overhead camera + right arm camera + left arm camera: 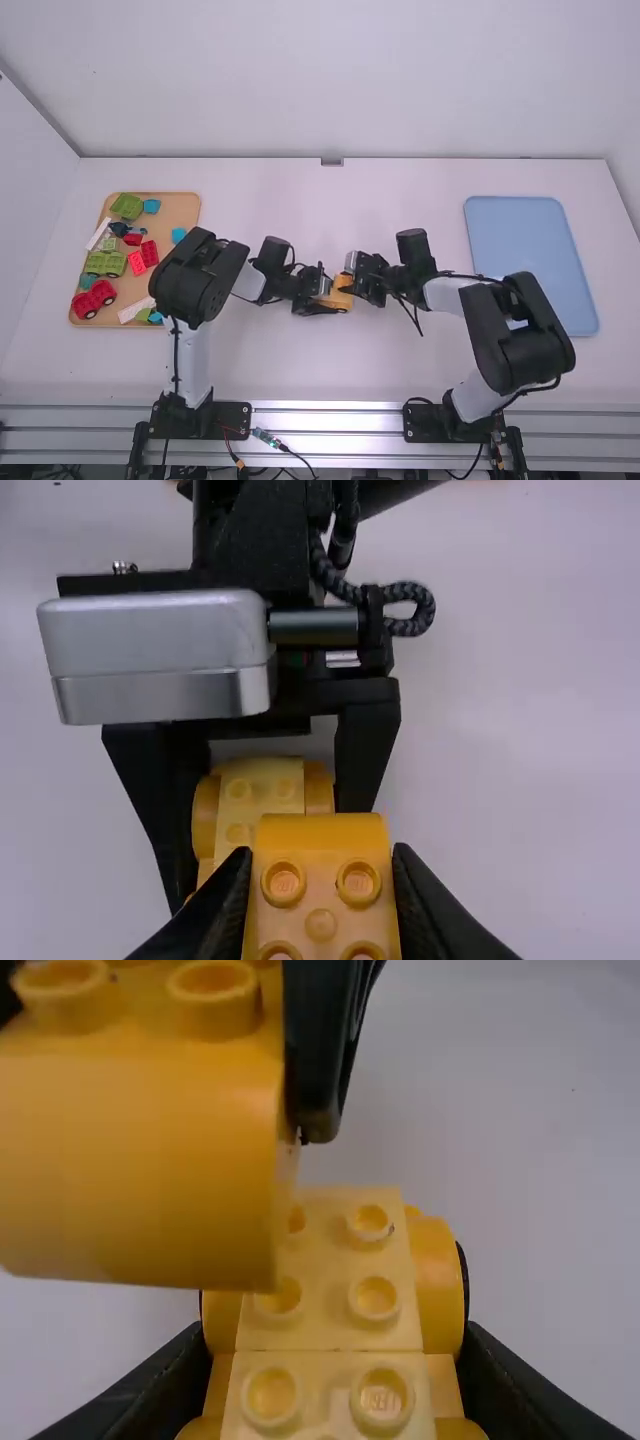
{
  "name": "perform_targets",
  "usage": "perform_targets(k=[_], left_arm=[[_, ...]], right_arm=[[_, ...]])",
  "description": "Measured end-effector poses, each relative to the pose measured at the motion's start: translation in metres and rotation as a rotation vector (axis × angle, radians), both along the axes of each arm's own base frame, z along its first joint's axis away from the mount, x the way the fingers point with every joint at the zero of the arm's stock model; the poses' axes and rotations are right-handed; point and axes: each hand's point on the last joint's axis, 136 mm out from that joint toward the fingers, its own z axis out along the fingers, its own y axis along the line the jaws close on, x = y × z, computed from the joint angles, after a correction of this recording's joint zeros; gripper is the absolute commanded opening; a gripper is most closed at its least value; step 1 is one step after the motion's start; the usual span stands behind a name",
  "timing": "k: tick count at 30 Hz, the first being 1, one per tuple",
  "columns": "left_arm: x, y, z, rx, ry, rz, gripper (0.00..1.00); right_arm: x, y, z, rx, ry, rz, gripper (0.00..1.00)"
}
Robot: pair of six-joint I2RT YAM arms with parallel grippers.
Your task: Assemble lego blocks to make yellow taxi
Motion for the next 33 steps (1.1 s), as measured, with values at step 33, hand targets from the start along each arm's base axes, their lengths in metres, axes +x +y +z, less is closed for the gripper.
perform_targets(k=[33], left_arm=[[0.039, -0.002, 0.003, 0.083, 0.029, 0.089, 0.02]], right_arm=[[0.013, 0.015, 0.008, 0.03, -0.041, -0.008, 0.0]])
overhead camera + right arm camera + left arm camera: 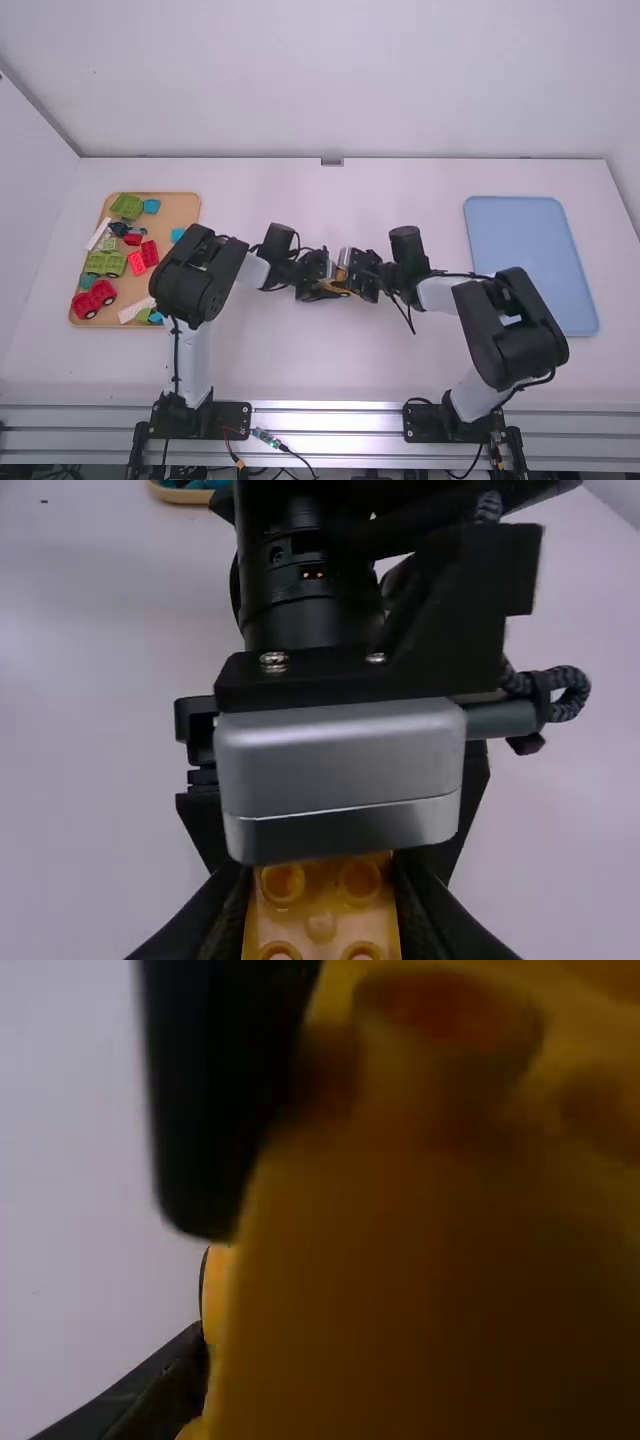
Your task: Assemble lego blocks to make yellow taxi
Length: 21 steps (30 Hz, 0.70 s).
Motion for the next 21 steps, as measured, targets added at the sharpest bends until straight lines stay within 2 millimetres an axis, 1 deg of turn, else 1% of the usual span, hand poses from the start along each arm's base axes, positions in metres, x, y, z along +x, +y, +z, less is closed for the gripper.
perform_targets(k=[5, 8, 13, 17, 21], left_arm=[[0.0, 0.0, 0.0, 0.004, -0.008, -0.012, 0.02], [-0.001, -0.001, -0.001, -0.001, -0.014, -0.02, 0.02], [0.001, -0.003, 0.0, -0.023, -0.04, -0.03, 0.02], [0.002, -0.003, 0.001, -0.031, -0.06, -0.024, 0.02], [0.0, -0.003, 0.0, -0.034, -0.048, -0.017, 0.02]], right_arm=[[0.01, -0.002, -0.002, -0.015, 0.022, -0.002, 0.0], [0.016, 0.001, -0.008, -0.022, 0.04, 0.01, 0.0], [0.007, 0.0, -0.021, -0.049, 0.091, 0.059, 0.0], [0.005, 0.0, -0.021, -0.043, 0.076, 0.078, 0.0], [0.009, 0.0, -0.018, -0.033, 0.046, 0.082, 0.0]])
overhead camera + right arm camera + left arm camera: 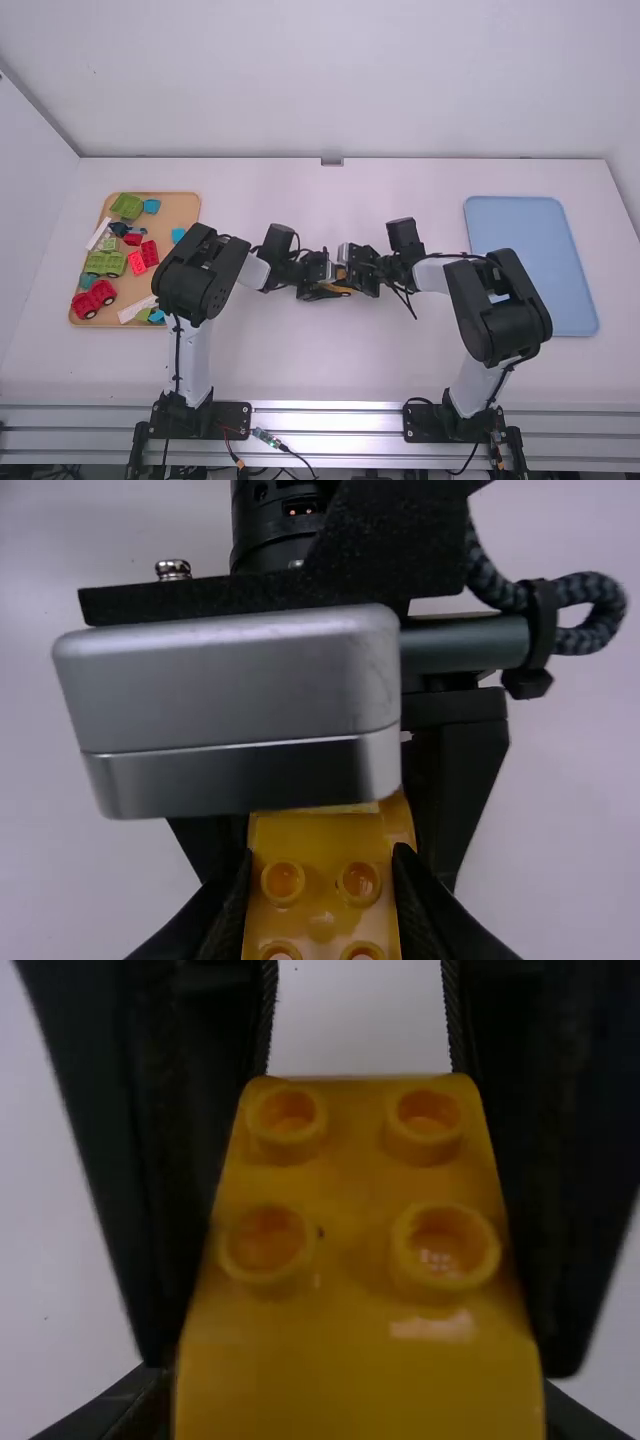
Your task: Assemble lego blocks to make yellow taxi
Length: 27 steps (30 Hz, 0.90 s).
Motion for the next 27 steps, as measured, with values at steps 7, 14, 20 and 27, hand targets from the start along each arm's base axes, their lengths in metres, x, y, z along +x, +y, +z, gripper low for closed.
perform_targets(k=[7, 14, 20, 27], left_arm=[[-0.0021, 0.0003, -0.0006, -0.001, 0.018, 0.0, 0.02], [-0.0019, -0.0008, -0.0007, -0.012, 0.015, -0.005, 0.02], [-0.0051, -0.0051, -0.0011, -0.061, 0.019, -0.033, 0.02], [-0.0084, -0.0054, -0.0018, -0.068, 0.045, -0.038, 0.02]], right_arm=[[0.0024, 0.0025, 0.003, 0.021, -0.025, 0.009, 0.0], [0.0001, 0.0027, -0.0005, 0.023, -0.011, 0.014, 0.0], [-0.002, 0.0024, -0.0015, 0.024, -0.005, 0.017, 0.0], [-0.0022, 0.0022, -0.0017, 0.024, -0.005, 0.017, 0.0]])
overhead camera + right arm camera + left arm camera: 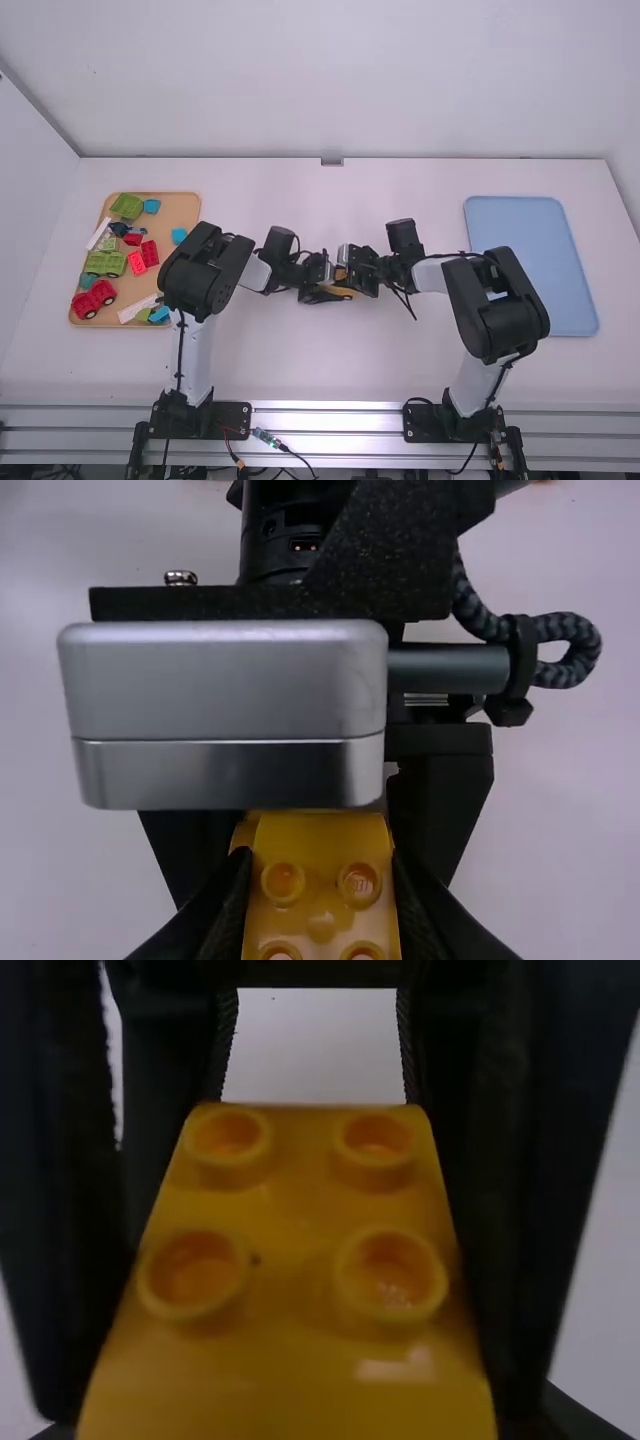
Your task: Assemble lego blocks to make yellow taxi
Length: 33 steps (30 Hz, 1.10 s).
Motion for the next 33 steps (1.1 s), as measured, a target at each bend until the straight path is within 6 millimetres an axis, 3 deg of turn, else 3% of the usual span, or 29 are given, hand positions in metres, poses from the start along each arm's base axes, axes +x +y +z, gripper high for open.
perform_targets(k=[7, 33], left_arm=[[0.003, -0.0003, -0.0004, 0.012, 0.012, 0.004, 0.02], [0.0083, -0.0005, 0.0006, 0.015, -0.011, 0.016, 0.02]], right_arm=[[-0.0023, -0.0015, -0.0085, -0.007, 0.029, -0.002, 0.0], [0.0003, -0.0001, -0.0102, 0.036, 0.018, 0.012, 0.0]])
